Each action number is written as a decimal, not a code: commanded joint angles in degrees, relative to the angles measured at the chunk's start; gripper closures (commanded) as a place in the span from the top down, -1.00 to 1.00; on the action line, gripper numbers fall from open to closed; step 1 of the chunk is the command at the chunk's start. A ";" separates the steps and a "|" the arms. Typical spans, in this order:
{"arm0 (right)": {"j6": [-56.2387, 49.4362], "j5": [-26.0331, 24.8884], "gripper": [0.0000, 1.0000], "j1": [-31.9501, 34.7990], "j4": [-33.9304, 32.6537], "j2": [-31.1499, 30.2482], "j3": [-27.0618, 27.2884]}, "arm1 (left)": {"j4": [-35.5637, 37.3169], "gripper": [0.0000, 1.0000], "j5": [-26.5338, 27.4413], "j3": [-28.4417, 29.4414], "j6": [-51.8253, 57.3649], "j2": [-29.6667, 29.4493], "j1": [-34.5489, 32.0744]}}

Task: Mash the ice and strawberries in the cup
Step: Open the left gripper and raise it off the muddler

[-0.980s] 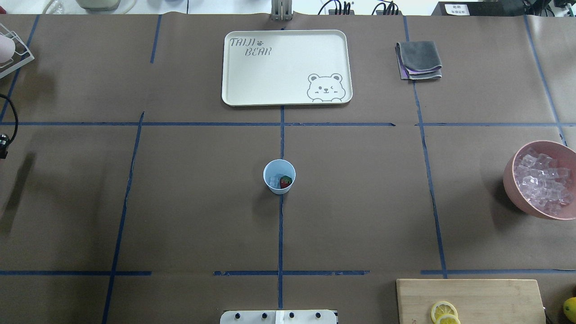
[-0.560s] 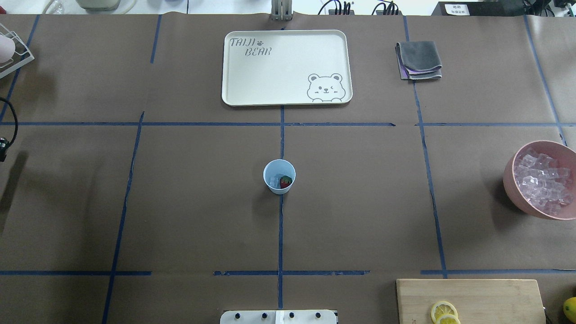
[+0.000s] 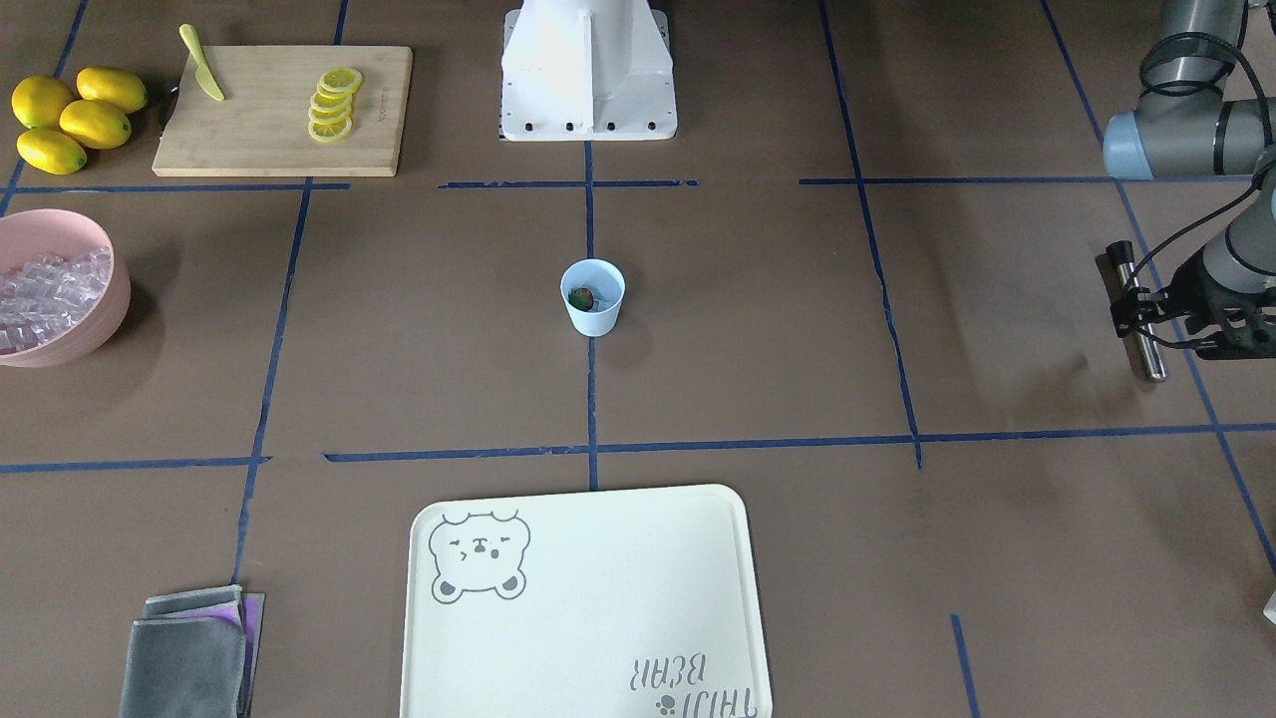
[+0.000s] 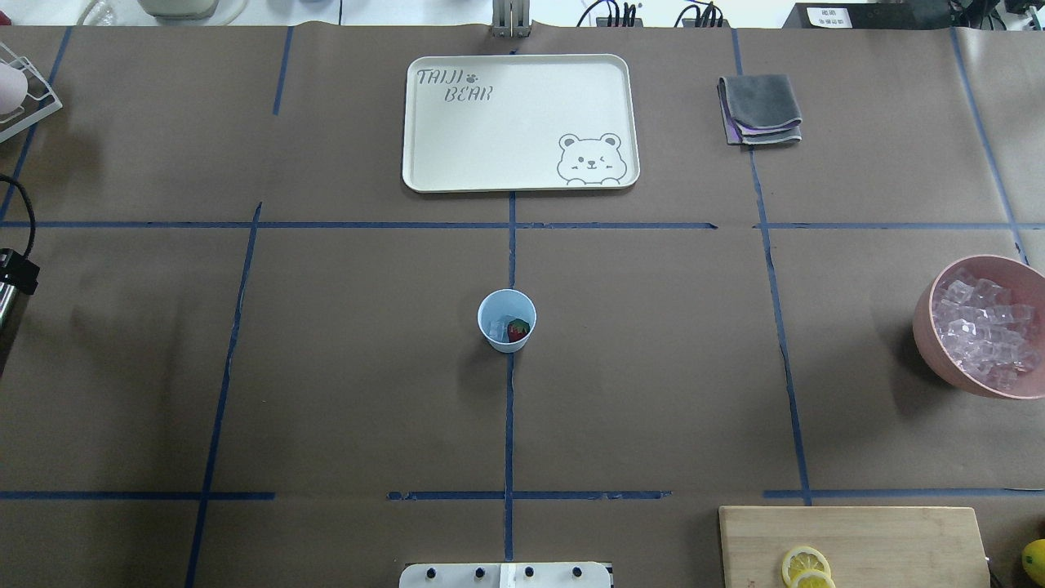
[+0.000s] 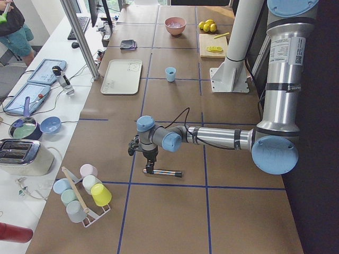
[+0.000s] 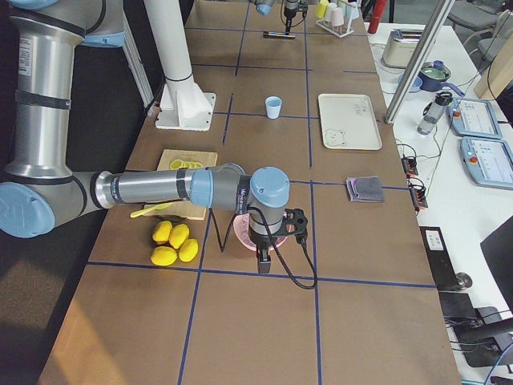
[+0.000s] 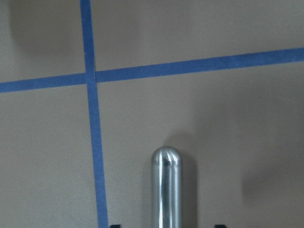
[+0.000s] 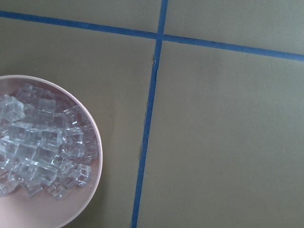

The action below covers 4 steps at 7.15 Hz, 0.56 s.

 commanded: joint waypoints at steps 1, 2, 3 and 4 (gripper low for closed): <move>0.00 0.00 0.99 0.00 0.00 0.00 -0.01 | 1.35 1.00 -4.83 -1.94 5.68 0.17 -4.60; 0.00 0.00 0.99 0.00 0.00 0.08 0.08 | 5.88 1.00 -8.06 -2.20 13.30 0.26 -10.27; 0.00 0.00 0.99 0.00 0.00 0.08 -0.01 | 11.84 1.00 -9.75 -3.42 21.64 0.26 -15.20; -0.09 -0.09 0.99 0.00 0.00 0.08 -0.01 | 17.73 1.00 -11.77 -3.78 28.51 0.17 -21.34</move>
